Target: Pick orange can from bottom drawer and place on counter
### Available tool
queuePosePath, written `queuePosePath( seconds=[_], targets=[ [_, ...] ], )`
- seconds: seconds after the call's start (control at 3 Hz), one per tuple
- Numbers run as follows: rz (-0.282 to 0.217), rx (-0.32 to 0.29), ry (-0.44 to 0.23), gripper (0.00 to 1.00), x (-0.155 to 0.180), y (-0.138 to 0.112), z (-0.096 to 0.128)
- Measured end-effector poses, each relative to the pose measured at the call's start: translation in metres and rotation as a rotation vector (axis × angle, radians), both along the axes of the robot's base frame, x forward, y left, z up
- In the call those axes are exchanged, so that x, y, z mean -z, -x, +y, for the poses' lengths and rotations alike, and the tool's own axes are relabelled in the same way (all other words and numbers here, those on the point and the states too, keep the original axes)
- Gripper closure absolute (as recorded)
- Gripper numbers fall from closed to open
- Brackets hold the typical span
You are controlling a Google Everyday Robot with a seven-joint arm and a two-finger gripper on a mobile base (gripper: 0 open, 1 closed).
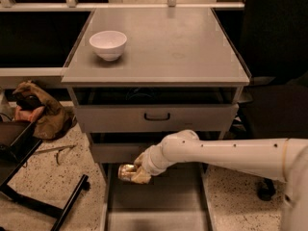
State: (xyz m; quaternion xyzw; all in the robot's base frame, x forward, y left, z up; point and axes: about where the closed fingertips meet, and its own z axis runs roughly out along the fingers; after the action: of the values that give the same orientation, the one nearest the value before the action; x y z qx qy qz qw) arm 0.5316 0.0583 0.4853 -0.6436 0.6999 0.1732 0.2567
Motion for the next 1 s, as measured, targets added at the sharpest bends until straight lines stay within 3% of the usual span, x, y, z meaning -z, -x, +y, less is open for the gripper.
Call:
queuePosePath(
  seconds=[0.33, 0.67, 1.0],
  targets=[
    [-0.099, 0.013, 0.023, 1.00, -0.075, -0.006, -0.010],
    [-0.129, 0.013, 0.031, 1.00, -0.091, -0.009, -0.012],
    [-0.129, 0.012, 0.032, 1.00, -0.091, -0.009, -0.011]
  ],
)
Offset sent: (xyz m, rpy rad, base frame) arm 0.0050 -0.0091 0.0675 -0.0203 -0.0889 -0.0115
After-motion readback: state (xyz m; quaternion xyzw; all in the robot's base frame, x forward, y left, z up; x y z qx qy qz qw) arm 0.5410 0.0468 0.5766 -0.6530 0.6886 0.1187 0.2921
